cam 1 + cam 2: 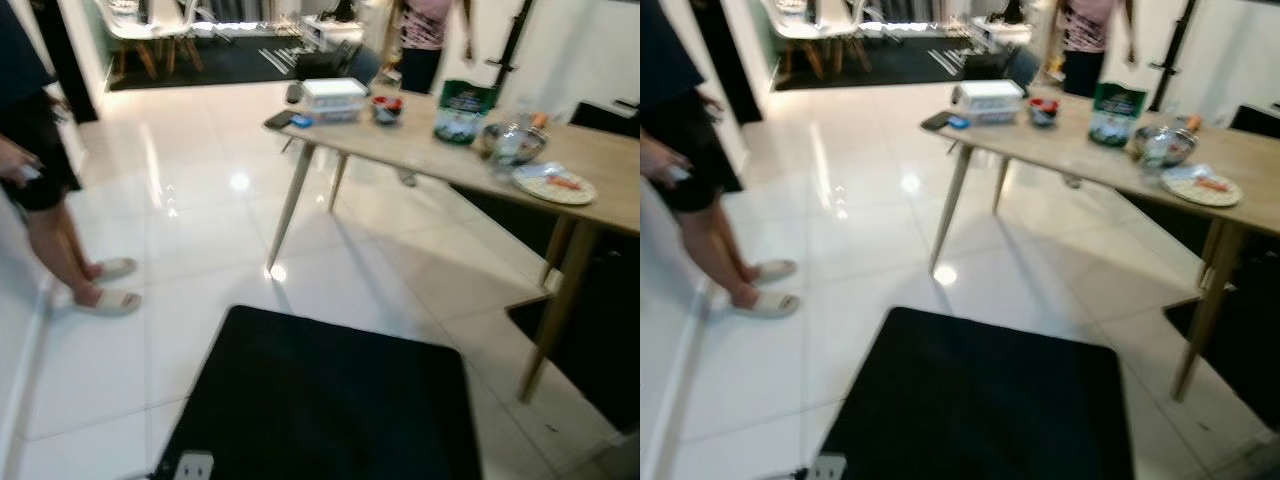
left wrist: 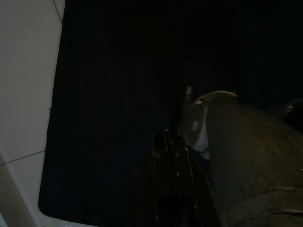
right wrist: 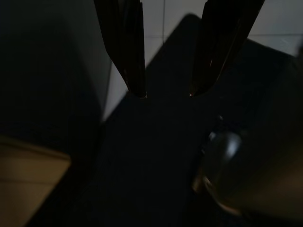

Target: Restocking fridge

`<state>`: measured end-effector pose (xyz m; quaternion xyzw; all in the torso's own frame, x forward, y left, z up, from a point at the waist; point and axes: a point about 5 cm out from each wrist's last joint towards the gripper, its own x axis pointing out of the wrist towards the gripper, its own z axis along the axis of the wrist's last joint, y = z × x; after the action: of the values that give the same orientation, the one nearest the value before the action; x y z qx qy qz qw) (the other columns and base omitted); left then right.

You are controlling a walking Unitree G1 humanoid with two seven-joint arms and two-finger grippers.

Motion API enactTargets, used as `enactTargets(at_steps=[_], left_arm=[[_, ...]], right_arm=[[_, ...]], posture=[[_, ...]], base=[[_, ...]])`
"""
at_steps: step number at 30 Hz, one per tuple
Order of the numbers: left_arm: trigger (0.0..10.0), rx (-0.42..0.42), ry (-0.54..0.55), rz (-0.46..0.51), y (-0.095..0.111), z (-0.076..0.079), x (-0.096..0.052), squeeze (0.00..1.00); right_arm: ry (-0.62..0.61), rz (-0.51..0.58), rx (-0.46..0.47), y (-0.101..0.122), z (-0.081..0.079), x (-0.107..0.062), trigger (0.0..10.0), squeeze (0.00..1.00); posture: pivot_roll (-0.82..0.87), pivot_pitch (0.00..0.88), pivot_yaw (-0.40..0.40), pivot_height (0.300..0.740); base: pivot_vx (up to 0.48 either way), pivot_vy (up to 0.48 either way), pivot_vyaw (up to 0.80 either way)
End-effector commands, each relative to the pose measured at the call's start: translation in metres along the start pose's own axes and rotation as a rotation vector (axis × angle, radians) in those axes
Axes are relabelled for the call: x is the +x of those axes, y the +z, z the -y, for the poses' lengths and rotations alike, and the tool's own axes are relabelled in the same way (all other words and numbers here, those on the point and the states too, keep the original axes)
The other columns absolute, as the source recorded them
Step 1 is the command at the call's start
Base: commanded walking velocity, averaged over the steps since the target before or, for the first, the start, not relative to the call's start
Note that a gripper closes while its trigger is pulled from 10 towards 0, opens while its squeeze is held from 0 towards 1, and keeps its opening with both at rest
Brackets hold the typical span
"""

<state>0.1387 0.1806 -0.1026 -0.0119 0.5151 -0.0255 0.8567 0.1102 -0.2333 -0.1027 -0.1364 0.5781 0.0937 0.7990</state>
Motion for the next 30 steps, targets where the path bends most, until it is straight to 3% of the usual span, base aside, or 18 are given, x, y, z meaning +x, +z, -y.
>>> enactTargets(at_steps=[1, 9, 30], left_arm=[[10.0, -0.009, -0.016, -0.021, -0.0041, 0.0032, 0.0000, 0.00], [10.0, -0.022, -0.034, -0.026, -0.0044, 0.0044, 0.0001, 0.00], [10.0, -0.016, -0.054, -0.044, -0.0107, 0.0077, -0.0007, 0.00]], right_arm=[[-0.007, -0.014, -0.011, -0.0030, -0.0001, -0.0002, 10.0, 0.00], [-0.007, -0.017, -0.015, -0.0030, -0.0009, 0.0000, 10.0, 0.00], [-0.019, -0.045, -0.015, -0.0106, -0.0014, -0.0007, 10.0, 0.00]], posture=[[-0.03, 0.000, -0.038, 0.740], [-0.03, 0.000, -0.038, 0.740], [-0.03, 0.000, -0.040, 0.740]], base=[[0.000, 0.000, 0.00], [0.000, 0.000, 0.00], [0.276, 0.000, 0.00]])
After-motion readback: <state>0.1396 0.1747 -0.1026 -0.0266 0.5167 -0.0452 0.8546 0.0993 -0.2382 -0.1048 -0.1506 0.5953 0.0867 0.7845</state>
